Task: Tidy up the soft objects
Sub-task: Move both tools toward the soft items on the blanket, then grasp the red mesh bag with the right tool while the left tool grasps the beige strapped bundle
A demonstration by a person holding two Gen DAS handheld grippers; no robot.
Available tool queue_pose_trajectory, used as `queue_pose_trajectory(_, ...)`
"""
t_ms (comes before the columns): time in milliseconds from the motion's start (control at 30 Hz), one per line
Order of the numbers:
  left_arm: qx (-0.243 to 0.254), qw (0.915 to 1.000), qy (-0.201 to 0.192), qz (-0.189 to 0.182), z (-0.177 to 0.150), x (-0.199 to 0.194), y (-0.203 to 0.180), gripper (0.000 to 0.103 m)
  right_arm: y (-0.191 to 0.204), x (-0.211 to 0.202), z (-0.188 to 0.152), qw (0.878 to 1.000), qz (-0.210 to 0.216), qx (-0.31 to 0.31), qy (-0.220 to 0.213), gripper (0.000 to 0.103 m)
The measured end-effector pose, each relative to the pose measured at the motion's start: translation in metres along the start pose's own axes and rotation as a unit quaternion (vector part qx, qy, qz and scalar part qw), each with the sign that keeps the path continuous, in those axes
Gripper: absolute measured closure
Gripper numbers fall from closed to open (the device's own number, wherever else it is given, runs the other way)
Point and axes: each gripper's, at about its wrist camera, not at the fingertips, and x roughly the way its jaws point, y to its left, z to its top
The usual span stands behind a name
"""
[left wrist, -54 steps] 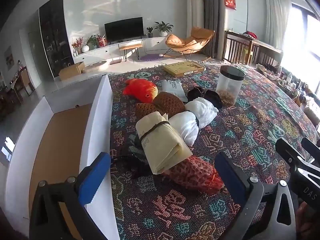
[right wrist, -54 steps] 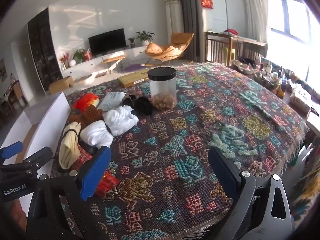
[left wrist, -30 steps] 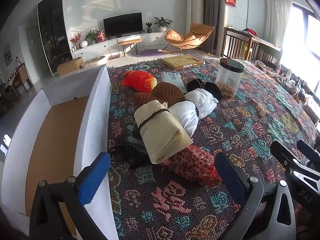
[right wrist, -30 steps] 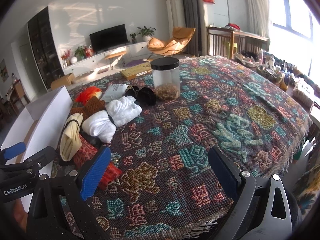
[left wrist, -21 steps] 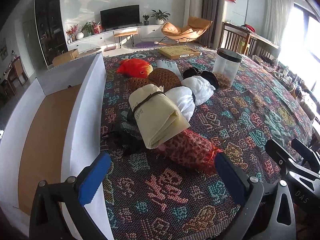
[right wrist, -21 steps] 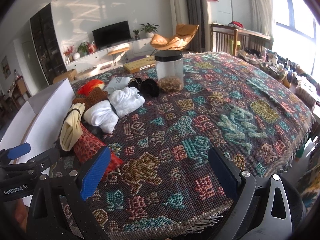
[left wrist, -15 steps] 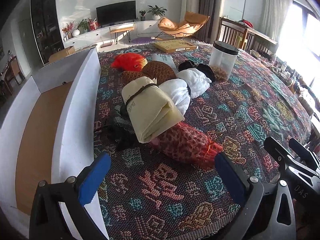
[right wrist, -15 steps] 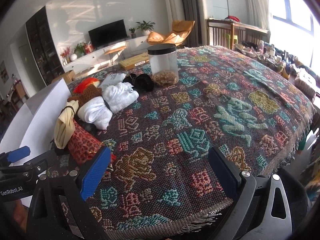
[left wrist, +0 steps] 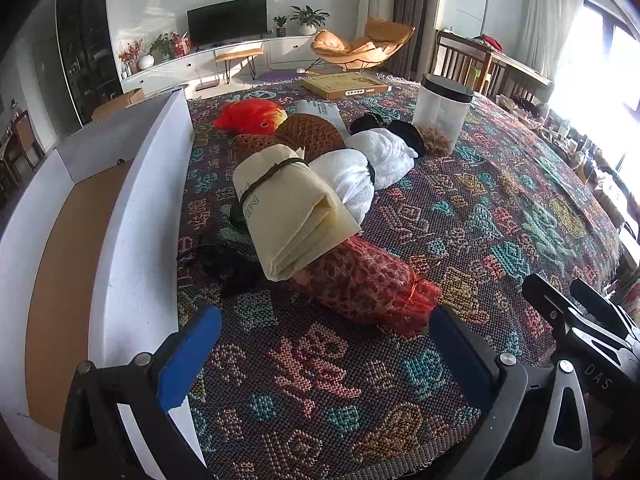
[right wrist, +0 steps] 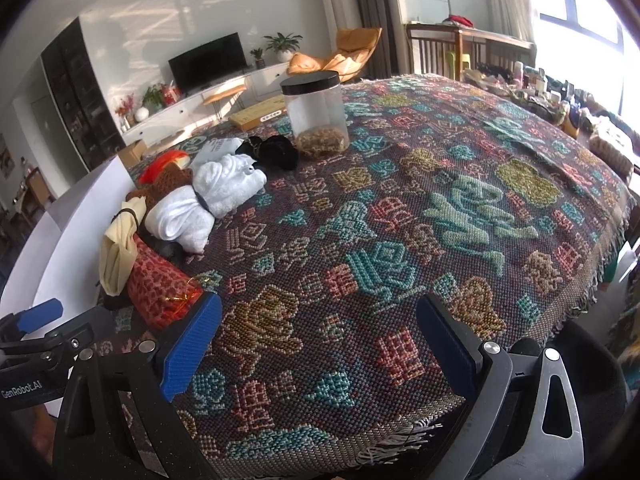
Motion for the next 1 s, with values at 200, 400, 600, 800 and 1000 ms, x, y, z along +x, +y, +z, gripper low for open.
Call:
queue_pose_trajectory(200, -0.010, 0.9999, -0.007, -0.002, 0.001, -0.007, 0.009, 0.000, 0.003, 0.000, -0.001, 1.000, 0.001, -0.007, 0.002, 0.004)
queue_pose_trajectory(400, -0.010, 0.9994, -0.033, 0.011, 0.011, -0.028, 0.022, 0.000, -0.001, -0.001, 0.001, 0.999, 0.051, -0.002, 0.016, 0.004)
queue_pose_trajectory(600, -0.031, 0.9965, -0.069, 0.036, 0.018, -0.052, 0.061, 0.000, 0.026, 0.006, 0.021, 0.989, 0.122, -0.070, 0.051, 0.004)
queue_pose_trajectory(800, -0.063, 0.9955, -0.060, 0.039, 0.012, -0.055, 0.092, 0.000, 0.131, 0.039, 0.024, 0.945, 0.155, -0.264, 0.111, 0.004)
queue_pose_trajectory(1000, -0.054, 0.9961, -0.058, 0.038, 0.005, -0.062, 0.091, 0.000, 0.163, 0.102, -0.001, 0.917, 0.110, -0.347, 0.165, 0.007)
